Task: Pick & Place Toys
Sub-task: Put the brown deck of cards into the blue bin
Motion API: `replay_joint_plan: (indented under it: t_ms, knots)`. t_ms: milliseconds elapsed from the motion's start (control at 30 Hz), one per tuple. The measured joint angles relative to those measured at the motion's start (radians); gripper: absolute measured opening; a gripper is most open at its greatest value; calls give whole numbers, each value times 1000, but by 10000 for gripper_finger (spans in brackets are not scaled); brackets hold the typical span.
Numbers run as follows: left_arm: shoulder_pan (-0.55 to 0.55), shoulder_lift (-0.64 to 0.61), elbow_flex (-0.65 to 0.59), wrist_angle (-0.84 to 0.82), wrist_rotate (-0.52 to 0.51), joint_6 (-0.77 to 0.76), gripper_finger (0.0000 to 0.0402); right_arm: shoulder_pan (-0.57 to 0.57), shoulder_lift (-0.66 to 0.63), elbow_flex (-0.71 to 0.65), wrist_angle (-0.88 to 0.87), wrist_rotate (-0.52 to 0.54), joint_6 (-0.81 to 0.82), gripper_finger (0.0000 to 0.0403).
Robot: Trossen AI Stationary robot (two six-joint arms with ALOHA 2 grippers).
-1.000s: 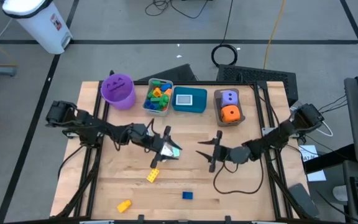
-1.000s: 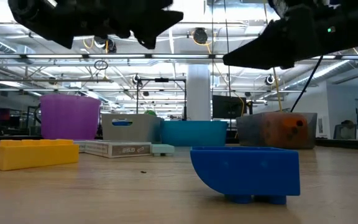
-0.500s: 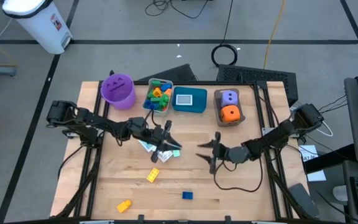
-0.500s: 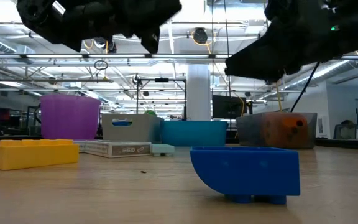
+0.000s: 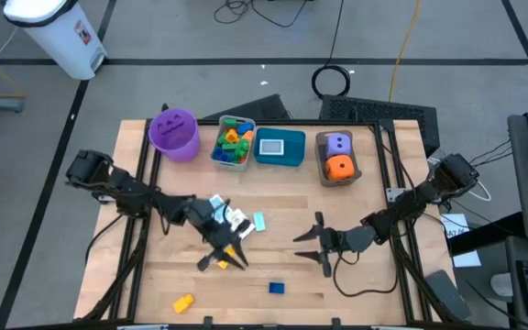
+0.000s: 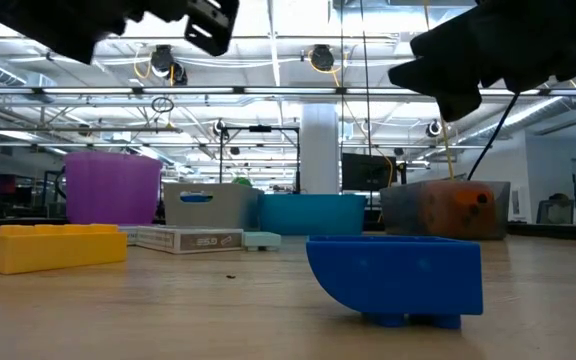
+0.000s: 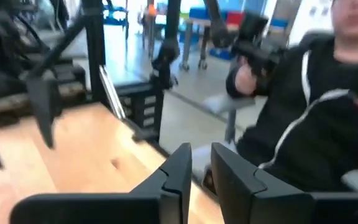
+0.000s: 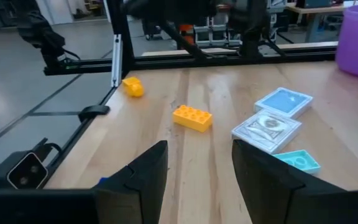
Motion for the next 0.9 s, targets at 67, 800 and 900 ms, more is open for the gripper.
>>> replay_joint_plan:
  t_ms: [67,800,900]
  knots:
    - [-33,0,0,-53,-81,20,76,-6,0,0,0,-1,-2,171]
    - [-145,-92,0,-842,-878,-271,77,-78,0,0,-8,-4,-50,171]
    - [-129,-122,0,-948,-876,-270,77,-79,0,0,-8,-4,-51,171]
